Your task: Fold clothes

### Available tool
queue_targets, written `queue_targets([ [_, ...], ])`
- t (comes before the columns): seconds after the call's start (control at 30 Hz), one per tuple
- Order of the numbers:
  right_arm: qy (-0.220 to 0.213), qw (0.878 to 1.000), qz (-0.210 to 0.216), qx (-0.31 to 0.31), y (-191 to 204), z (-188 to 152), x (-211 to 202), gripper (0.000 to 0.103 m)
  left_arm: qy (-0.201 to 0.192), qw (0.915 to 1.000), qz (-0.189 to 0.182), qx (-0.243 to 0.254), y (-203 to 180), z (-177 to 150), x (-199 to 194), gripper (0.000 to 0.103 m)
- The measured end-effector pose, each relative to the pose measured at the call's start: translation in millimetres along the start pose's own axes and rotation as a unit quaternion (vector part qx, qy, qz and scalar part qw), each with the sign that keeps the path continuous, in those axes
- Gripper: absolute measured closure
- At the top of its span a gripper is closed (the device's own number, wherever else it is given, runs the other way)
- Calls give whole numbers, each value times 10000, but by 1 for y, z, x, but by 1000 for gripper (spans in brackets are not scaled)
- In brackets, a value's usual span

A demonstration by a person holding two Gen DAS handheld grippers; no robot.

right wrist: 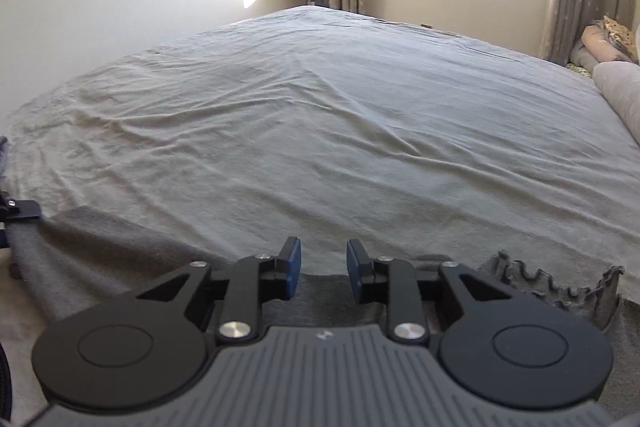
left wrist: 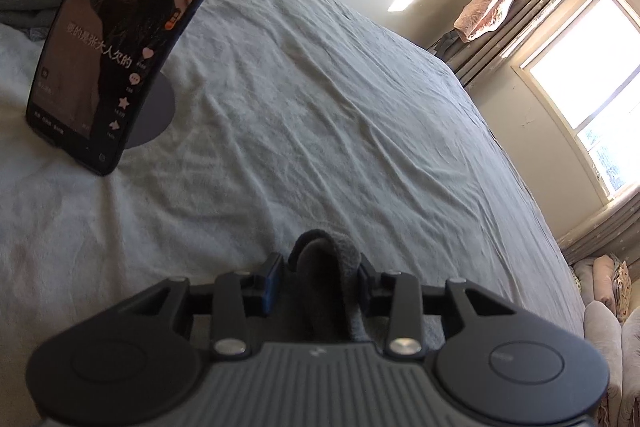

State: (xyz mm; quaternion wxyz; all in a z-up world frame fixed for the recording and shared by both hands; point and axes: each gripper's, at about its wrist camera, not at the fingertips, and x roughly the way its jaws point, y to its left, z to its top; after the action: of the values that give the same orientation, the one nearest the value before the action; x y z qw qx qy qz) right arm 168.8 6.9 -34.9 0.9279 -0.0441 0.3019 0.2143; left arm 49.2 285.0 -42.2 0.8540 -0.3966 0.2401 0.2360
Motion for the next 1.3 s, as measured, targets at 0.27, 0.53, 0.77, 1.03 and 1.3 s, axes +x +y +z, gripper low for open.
queue_targets([
  [0.27, -106, 9984, 474, 281, 12, 8, -9, 73, -160, 9822, -1238, 1405, -42, -11, -9, 83],
  [0.53, 101, 9954, 506, 812, -10, -8, -9, 72, 1542, 9139, -2461, 2837, -86, -53, 2, 55],
  [0.77, 116, 9933, 744, 882, -13, -15, -17, 72, 1180, 9123, -2903, 2638, -71, -24, -23, 29],
  [1.03, 89, 9831, 1810, -239, 41, -8, -28, 72, 1253, 9560, -2365, 1204, -33, 14, 0, 49],
  [1.3, 208, 9688, 1955, -1506, 93, -11, -13, 62, 1477, 9583, -2304, 824, -27, 12, 9, 52],
])
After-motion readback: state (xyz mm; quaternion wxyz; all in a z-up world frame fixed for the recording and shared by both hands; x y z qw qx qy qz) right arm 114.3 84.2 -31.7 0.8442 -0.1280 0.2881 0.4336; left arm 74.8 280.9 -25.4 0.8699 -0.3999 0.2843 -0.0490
